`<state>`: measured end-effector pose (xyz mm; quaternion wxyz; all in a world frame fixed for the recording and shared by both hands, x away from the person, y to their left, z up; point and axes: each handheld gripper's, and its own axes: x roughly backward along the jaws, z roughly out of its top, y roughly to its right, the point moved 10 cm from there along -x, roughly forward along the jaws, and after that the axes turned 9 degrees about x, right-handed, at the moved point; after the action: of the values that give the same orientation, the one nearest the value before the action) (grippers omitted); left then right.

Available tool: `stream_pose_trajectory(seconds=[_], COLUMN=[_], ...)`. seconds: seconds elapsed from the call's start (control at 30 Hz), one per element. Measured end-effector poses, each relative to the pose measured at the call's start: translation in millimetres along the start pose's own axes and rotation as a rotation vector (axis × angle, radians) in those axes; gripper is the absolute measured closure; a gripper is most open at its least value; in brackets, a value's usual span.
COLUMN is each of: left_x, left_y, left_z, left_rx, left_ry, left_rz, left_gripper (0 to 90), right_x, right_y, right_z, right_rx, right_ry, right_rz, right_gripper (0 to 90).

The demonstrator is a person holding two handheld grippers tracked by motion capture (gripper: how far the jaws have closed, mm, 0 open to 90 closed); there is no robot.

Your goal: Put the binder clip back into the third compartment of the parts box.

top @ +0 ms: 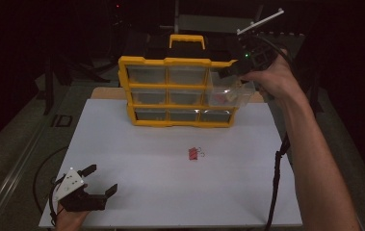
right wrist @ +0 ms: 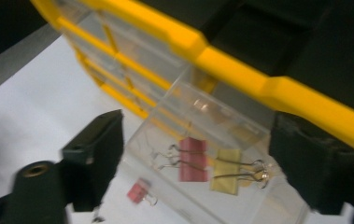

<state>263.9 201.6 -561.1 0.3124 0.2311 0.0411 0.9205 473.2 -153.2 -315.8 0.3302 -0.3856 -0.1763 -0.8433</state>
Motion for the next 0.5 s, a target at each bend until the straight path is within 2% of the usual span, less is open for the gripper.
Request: stream_pose_trajectory(seconds=[0.1, 0.17, 0.2, 0.3, 0.33, 0.4, 0.5], left_x=[0.0, 0.1, 0.5, 0.0, 0.0, -0.3, -0.1], left_y=[0.1, -0.2, -0.3, 0.0, 0.0, 0.3, 0.2], left_z=[0.0, -0.1, 0.1, 0.0, 0.0, -0.2, -0.1], left_rx=[0.002, 0.004, 0.004, 0.005, 0.005, 0.001, 0.003], left_ry=[0.000, 0.000, 0.002, 0.002, 0.002, 0.000, 0.000], left_rz=[0.000, 0.001, 0.001, 0.001, 0.001, 0.000, 0.000], left_gripper=[0.1, 0.1, 0.1, 0.1, 0.1, 0.1, 0.1], right_x=[-3.9, -4.8, -5.8, -5.6, -5.6, -6.4, -7.8], right_y=[-10.5, -14.6, -23.2, -36.2, -36.2, -49.2, -57.4], right_z=[-1.4, -1.9, -1.8, 0.0, 0.0, 1.3, 2.1], right_rx=[0.039, 0.046, 0.069, 0.094, 0.094, 0.116, 0.129], right_ry=[-0.008, -0.013, -0.013, -0.001, -0.001, 0.008, 0.012], right_rz=[0.031, 0.040, 0.062, 0.094, 0.094, 0.116, 0.125], right_gripper=[13.4, 13.2, 13.2, 13.2, 13.2, 13.2, 13.2])
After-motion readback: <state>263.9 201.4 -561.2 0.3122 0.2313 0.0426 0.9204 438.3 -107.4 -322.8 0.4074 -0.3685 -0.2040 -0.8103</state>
